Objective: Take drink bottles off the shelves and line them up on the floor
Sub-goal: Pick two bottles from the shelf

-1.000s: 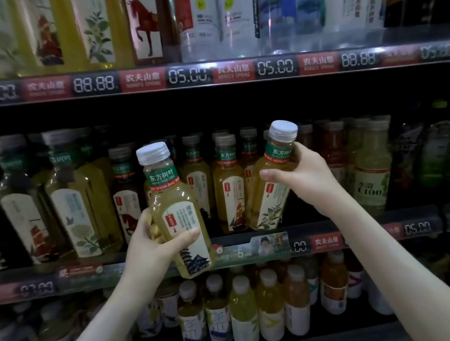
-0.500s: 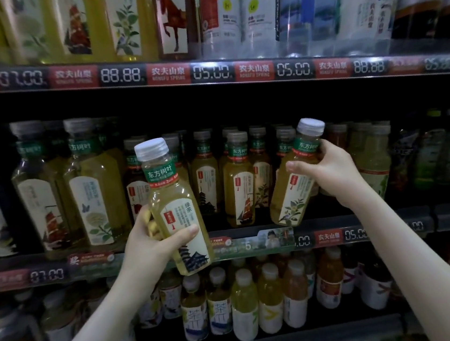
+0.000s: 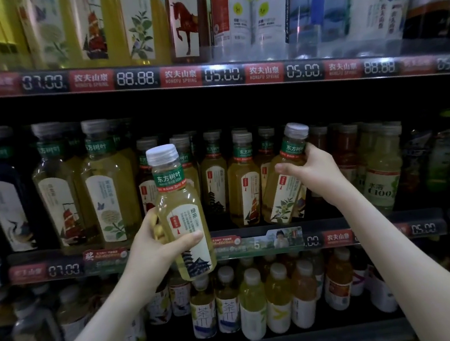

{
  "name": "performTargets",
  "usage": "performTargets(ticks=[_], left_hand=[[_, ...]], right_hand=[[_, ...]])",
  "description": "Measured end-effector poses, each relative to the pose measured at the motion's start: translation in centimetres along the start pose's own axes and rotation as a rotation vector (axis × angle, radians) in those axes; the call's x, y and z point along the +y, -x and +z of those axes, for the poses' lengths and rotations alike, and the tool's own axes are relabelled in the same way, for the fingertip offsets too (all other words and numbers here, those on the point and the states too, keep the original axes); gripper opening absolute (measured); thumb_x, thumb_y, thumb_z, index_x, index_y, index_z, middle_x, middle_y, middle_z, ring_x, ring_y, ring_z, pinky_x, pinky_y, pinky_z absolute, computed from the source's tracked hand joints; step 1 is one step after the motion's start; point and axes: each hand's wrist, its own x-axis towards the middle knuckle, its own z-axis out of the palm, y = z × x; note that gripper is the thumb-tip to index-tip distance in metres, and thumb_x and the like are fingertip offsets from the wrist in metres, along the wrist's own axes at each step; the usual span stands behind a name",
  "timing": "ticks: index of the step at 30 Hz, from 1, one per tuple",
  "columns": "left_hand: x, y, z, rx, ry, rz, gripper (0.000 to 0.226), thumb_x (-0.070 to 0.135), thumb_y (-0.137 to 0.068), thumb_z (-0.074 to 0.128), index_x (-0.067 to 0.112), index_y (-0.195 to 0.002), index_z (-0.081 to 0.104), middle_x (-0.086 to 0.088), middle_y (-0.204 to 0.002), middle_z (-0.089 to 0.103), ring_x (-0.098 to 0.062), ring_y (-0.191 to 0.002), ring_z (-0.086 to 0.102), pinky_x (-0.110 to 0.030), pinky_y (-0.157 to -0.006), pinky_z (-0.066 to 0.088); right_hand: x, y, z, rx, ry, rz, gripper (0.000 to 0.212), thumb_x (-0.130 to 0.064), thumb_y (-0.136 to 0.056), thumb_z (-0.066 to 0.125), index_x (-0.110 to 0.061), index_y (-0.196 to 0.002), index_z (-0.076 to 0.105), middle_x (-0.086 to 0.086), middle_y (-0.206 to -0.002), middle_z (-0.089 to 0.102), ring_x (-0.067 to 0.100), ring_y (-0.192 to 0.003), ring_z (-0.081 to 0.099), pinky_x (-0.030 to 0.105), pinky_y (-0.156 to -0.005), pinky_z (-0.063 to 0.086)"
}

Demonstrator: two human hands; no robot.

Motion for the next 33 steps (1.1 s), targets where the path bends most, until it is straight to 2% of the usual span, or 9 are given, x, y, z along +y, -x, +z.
performTargets(ticks=[7, 11, 15, 17, 20, 22, 24, 29, 33], left_hand=[[0.2, 0.4, -0.3, 0.003, -0.020, 0.014, 0.057, 0.018, -0.061, 0.082, 0.030, -0.110, 0.056, 0.014, -0.097, 0.072, -0.004, -0.088, 0.068, -0.020, -0.066, 0.053], [0.3, 0.4, -0.6, 0.008, -0.028, 0.019, 0.058, 0.021, -0.058, 0.082, 0.028, -0.110, 0.057, 0.013, -0.098, 0.072, -0.006, -0.088, 0.069, -0.023, -0.071, 0.052], [0.1, 0.5, -1.1, 0.010, -0.028, 0.024, 0.058, 0.019, -0.058, 0.081, 0.027, -0.110, 0.057, 0.011, -0.098, 0.072, -0.007, -0.089, 0.069, -0.025, -0.073, 0.052], [0.0, 0.4, -1.3, 0.012, -0.031, 0.022, 0.059, 0.021, -0.057, 0.081, 0.027, -0.110, 0.057, 0.010, -0.098, 0.072, -0.007, -0.090, 0.069, -0.026, -0.074, 0.052], [-0.3, 0.0, -1.6, 0.036, -0.042, 0.006, 0.061, 0.027, -0.054, 0.082, 0.029, -0.110, 0.057, 0.012, -0.097, 0.072, -0.006, -0.090, 0.069, -0.026, -0.074, 0.052], [-0.5, -0.5, -1.6, 0.052, -0.054, -0.008, 0.062, 0.030, -0.053, 0.083, 0.029, -0.110, 0.057, 0.011, -0.097, 0.072, -0.006, -0.089, 0.069, -0.027, -0.075, 0.053], [-0.6, -0.9, -1.6, 0.058, -0.061, -0.014, 0.062, 0.030, -0.054, 0.083, 0.029, -0.110, 0.057, 0.008, -0.098, 0.072, -0.007, -0.089, 0.069, -0.029, -0.076, 0.053], [-0.4, -1.6, -1.4, 0.055, -0.054, -0.039, 0.056, 0.022, -0.064, 0.083, 0.025, -0.113, 0.056, 0.006, -0.100, 0.071, -0.003, -0.084, 0.069, -0.025, -0.071, 0.053], [-0.7, -2.0, -1.2, 0.019, -0.087, -0.023, 0.058, 0.019, -0.065, 0.085, 0.027, -0.114, 0.055, 0.006, -0.100, 0.071, -0.005, -0.090, 0.068, -0.029, -0.081, 0.055]], right_hand=[[-0.1, -0.8, 2.3, -0.077, 0.102, -0.031, 0.047, -0.024, -0.084, 0.072, -0.015, -0.124, 0.049, -0.007, -0.105, 0.052, 0.008, -0.098, 0.048, 0.026, -0.082, 0.038], [0.7, -1.9, 3.8, -0.045, 0.163, -0.028, 0.055, -0.026, -0.086, 0.069, -0.015, -0.132, 0.042, 0.005, -0.125, 0.057, 0.023, -0.117, 0.053, 0.034, -0.089, 0.042], [1.1, -1.5, 5.6, 0.208, 0.542, -0.075, 0.081, -0.032, -0.081, 0.072, -0.008, -0.144, 0.027, 0.016, -0.139, 0.040, 0.034, -0.126, 0.040, 0.049, -0.095, 0.044], [1.0, -0.4, 6.3, 0.339, 0.615, -0.193, 0.084, -0.031, -0.079, 0.074, -0.005, -0.144, 0.027, 0.021, -0.137, 0.039, 0.037, -0.121, 0.039, 0.048, -0.095, 0.039], [0.3, 0.8, 8.4, 0.178, 0.525, -0.380, 0.082, -0.032, -0.083, 0.070, -0.019, -0.148, 0.021, 0.018, -0.142, 0.034, 0.034, -0.124, 0.034, 0.045, -0.100, 0.034], [0.1, 1.0, 10.1, 0.025, 0.623, -0.354, 0.088, -0.034, -0.087, 0.065, -0.032, -0.151, 0.005, 0.014, -0.154, 0.017, 0.032, -0.135, 0.024, 0.046, -0.108, 0.028], [0.2, 0.9, 11.1, -0.017, 0.704, -0.275, 0.089, -0.032, -0.090, 0.061, -0.037, -0.150, -0.005, 0.013, -0.158, 0.003, 0.034, -0.140, 0.014, 0.048, -0.112, 0.021], [-0.5, 0.6, 12.0, 0.057, 0.801, -0.196, 0.077, -0.033, -0.089, 0.060, -0.036, -0.150, 0.012, 0.017, -0.149, 0.017, 0.035, -0.134, 0.015, 0.047, -0.106, 0.020], [-0.9, 1.6, 12.4, 0.129, 0.745, -0.222, 0.068, -0.040, -0.090, 0.057, -0.035, -0.148, 0.022, 0.016, -0.153, 0.010, 0.032, -0.136, 0.009, 0.049, -0.108, 0.015]])
